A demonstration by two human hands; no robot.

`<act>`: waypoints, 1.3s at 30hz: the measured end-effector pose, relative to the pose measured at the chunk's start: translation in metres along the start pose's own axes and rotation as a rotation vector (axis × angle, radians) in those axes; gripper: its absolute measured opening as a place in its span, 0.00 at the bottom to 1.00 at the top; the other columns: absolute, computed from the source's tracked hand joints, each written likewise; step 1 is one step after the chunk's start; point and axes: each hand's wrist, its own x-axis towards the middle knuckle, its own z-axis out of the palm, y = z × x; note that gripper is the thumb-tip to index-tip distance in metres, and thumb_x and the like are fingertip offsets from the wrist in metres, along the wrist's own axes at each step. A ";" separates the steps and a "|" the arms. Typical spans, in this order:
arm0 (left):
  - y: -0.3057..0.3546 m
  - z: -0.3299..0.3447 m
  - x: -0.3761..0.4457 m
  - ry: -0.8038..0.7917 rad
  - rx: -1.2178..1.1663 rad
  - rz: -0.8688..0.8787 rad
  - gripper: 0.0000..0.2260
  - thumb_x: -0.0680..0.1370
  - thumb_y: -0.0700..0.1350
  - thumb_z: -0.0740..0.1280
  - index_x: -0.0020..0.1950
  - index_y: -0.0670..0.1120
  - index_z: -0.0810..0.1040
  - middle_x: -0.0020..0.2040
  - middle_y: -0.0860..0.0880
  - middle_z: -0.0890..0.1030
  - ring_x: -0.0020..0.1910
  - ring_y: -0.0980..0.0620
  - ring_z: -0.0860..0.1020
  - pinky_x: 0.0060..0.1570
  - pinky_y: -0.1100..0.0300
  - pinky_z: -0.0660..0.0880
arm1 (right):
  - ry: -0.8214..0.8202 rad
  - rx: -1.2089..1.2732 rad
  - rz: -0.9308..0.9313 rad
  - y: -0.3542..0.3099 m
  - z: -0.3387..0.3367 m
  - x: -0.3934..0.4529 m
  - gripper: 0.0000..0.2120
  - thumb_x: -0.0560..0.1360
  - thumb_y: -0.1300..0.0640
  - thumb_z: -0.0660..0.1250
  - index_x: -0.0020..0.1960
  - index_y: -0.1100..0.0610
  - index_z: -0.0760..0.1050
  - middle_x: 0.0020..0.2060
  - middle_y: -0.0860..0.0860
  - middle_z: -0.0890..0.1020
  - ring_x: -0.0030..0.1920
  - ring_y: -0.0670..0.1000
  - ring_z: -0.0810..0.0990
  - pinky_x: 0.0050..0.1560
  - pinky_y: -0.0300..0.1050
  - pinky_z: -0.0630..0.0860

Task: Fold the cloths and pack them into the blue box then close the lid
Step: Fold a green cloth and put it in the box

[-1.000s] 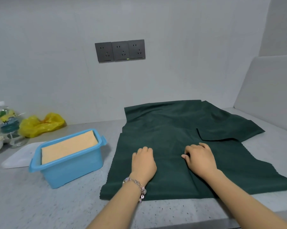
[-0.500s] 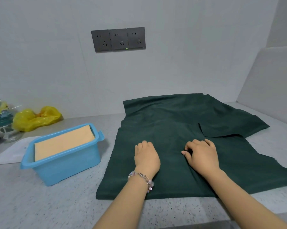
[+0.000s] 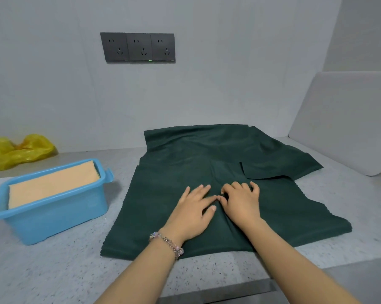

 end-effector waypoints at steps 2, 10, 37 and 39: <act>-0.001 0.005 0.001 -0.217 0.102 -0.075 0.24 0.81 0.57 0.48 0.77 0.54 0.54 0.78 0.55 0.50 0.76 0.58 0.46 0.74 0.53 0.38 | -0.014 -0.001 0.000 0.000 0.000 0.000 0.13 0.78 0.42 0.55 0.54 0.47 0.73 0.53 0.45 0.77 0.58 0.51 0.71 0.69 0.53 0.48; -0.008 0.004 0.002 -0.329 0.197 -0.137 0.25 0.80 0.61 0.44 0.76 0.60 0.45 0.78 0.57 0.44 0.76 0.59 0.41 0.74 0.51 0.37 | 0.001 -0.105 0.103 0.056 -0.012 0.000 0.14 0.78 0.42 0.55 0.52 0.48 0.73 0.49 0.46 0.78 0.58 0.52 0.68 0.67 0.54 0.43; -0.005 0.004 0.002 -0.335 0.196 -0.129 0.24 0.80 0.61 0.44 0.76 0.60 0.45 0.78 0.57 0.44 0.76 0.59 0.42 0.74 0.52 0.38 | -0.428 0.036 0.101 0.099 -0.035 -0.040 0.27 0.77 0.35 0.43 0.75 0.39 0.47 0.76 0.43 0.48 0.76 0.46 0.44 0.75 0.48 0.42; -0.004 0.005 0.002 -0.338 0.193 -0.129 0.24 0.80 0.61 0.44 0.76 0.60 0.45 0.78 0.57 0.44 0.76 0.59 0.42 0.74 0.52 0.38 | -0.446 0.006 0.159 0.114 -0.039 -0.042 0.28 0.77 0.34 0.42 0.75 0.39 0.45 0.76 0.44 0.47 0.76 0.47 0.44 0.75 0.49 0.42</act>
